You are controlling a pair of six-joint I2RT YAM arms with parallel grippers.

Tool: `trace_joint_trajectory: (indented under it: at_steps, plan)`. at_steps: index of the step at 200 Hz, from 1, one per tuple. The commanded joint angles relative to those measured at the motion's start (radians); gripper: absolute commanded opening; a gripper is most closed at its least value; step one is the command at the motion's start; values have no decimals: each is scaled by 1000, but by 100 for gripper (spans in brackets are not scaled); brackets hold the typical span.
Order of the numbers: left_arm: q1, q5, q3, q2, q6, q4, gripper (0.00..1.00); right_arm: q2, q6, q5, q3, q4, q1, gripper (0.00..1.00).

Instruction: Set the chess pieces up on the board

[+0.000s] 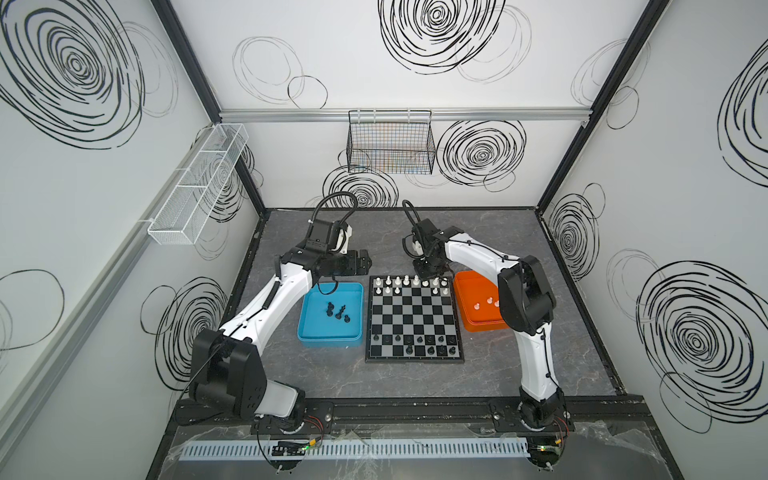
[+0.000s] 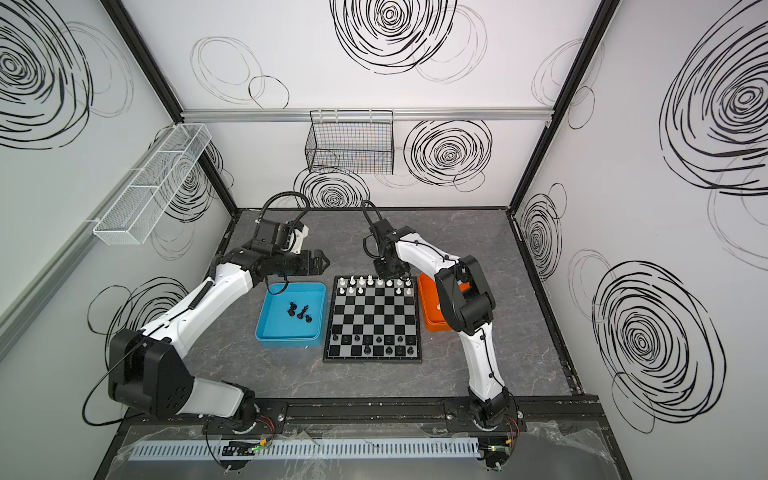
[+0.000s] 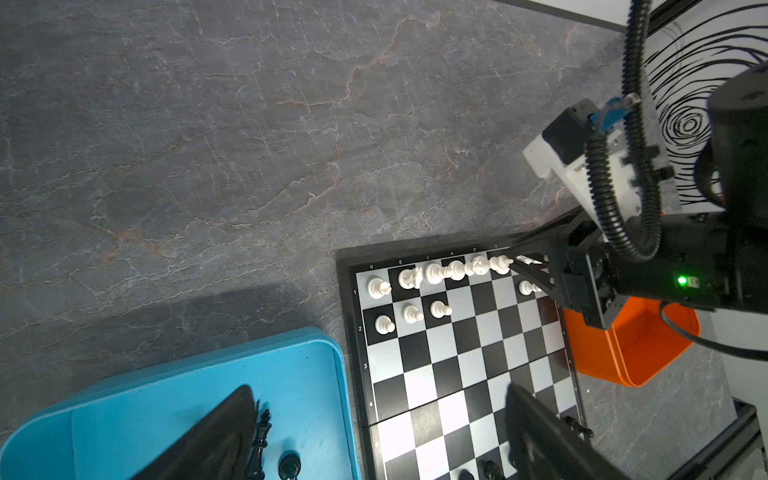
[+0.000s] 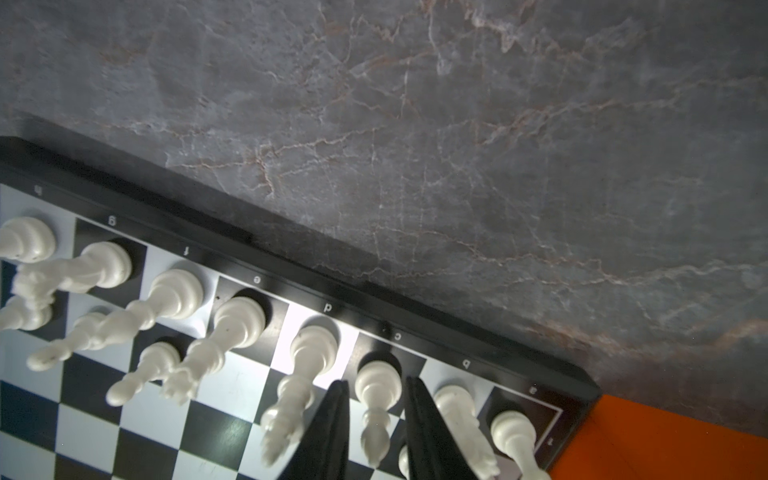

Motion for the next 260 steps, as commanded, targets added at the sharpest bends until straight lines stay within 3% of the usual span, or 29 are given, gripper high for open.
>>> trace_joint_trajectory:
  at_steps: [1, 67, 108, 122, 136, 140, 143, 211, 260]
  plan:
    - [9, 6, -6, -20, -11, 32, 96, -46, 1, 26, 42, -48, -3, 28]
    - [21, -15, 38, -5, -8, 17, 96, -117, -2, 59, 146, -120, -26, 29]
    - [45, -62, 77, 6, 6, -12, 96, -226, -10, 24, 48, -86, -131, 36]
    - [63, -73, 73, -1, 6, -21, 96, -274, -11, -17, -21, -49, -189, 49]
    - [80, -93, 61, -12, 3, -34, 96, -313, -12, -46, -85, -17, -244, 83]
    - [87, -99, 56, -15, 3, -39, 96, -322, -12, -49, -99, -10, -255, 98]
    - [89, -102, 52, -18, 1, -42, 96, -329, -14, -48, -110, -4, -264, 100]
    - [113, -236, -141, -70, -21, -112, 96, -360, -29, -109, -197, 51, -328, 100]
    - [116, -225, -246, -65, -33, -47, 97, -355, -36, -129, -193, 58, -330, 100]
